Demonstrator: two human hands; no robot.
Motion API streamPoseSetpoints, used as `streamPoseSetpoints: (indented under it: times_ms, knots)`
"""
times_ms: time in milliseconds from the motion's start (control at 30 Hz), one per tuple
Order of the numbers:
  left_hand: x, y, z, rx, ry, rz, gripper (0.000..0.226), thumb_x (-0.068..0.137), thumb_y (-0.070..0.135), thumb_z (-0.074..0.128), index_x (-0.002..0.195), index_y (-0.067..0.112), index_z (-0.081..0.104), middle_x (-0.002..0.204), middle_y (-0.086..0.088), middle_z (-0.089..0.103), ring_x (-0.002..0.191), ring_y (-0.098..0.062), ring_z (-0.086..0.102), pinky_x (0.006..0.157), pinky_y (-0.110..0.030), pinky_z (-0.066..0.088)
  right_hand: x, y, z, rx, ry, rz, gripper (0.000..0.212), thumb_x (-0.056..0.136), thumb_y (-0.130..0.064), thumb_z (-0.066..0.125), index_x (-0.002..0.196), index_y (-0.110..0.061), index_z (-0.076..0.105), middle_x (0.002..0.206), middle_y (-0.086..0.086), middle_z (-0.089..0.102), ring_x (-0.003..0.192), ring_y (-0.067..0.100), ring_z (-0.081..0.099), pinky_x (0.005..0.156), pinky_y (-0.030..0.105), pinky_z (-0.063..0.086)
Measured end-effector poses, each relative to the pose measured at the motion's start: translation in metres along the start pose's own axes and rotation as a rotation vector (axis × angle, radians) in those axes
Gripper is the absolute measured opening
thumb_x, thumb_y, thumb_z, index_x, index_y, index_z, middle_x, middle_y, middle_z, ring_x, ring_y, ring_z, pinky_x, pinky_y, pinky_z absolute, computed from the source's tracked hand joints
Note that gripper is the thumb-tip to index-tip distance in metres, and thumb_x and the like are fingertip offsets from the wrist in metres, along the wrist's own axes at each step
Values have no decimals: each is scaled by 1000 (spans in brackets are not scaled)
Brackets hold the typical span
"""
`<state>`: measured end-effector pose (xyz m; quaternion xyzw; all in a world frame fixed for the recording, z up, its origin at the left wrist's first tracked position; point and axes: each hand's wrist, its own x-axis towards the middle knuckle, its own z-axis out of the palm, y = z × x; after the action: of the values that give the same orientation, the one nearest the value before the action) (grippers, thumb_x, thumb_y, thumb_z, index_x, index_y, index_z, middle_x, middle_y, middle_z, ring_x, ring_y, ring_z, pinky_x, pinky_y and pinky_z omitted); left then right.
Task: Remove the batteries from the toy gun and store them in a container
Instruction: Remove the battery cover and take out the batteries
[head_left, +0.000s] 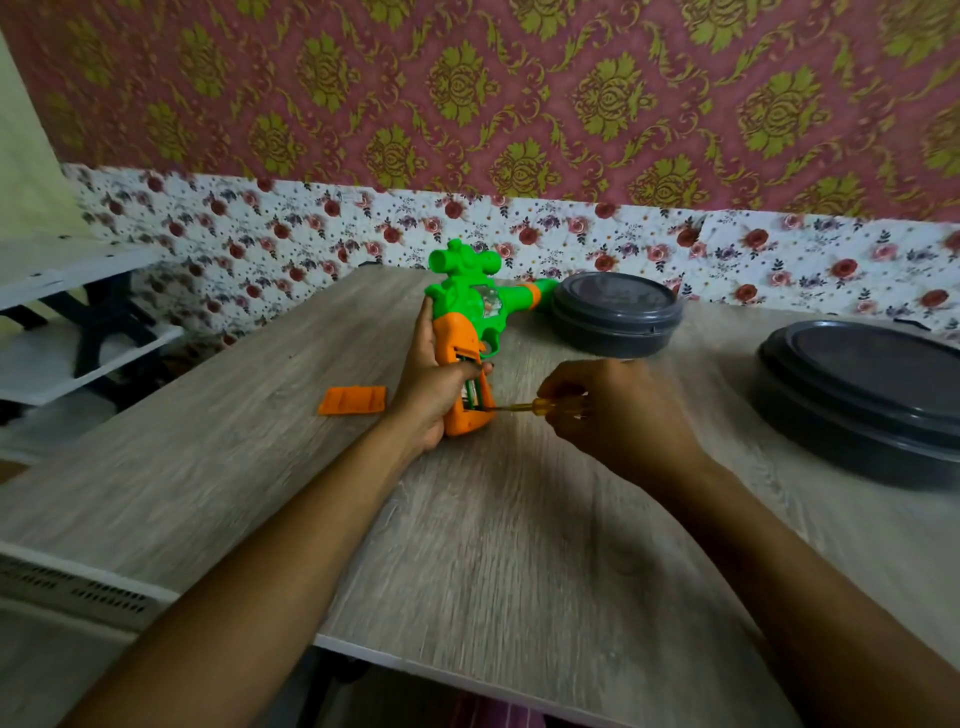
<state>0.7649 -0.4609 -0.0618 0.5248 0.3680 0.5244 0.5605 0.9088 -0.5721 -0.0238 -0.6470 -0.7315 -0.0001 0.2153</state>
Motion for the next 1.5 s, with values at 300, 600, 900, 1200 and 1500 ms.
streamPoseSetpoints:
  times_ms: [300,600,900,1200,1500]
  knots:
    - [6,-1,-5,-110,42,-48,101,76,-19,55,149,36,10,147,-13,38,127,-40,45,96,-49,45,0,-1,7,51,125,-58,21,86,-17,62,107,-19,68,102,1,71,91,17,66,81,38,54]
    - [8,6,-7,-227,85,-42,85,81,-23,43,146,27,22,134,-21,50,70,-19,63,58,-30,54,0,0,15,120,253,-91,19,85,-17,64,104,-17,70,97,3,72,86,19,66,77,41,54]
    - [12,9,-9,-448,155,-129,60,87,-15,44,136,17,35,83,-4,56,56,-10,65,46,-23,53,4,-8,26,443,310,125,17,86,-20,62,100,-18,70,92,-7,69,72,-7,55,65,0,41]
    - [12,6,-9,-404,152,-156,66,83,-17,46,139,15,32,87,-6,59,63,-14,64,58,-31,52,7,15,7,443,191,308,12,88,-22,59,100,-22,63,94,-6,63,74,4,57,63,18,46]
    - [0,5,1,108,46,120,99,76,-8,63,148,37,14,146,-5,41,125,-31,49,98,-50,47,1,21,13,-114,1,272,30,91,-27,54,119,-16,57,118,7,57,103,21,55,88,32,48]
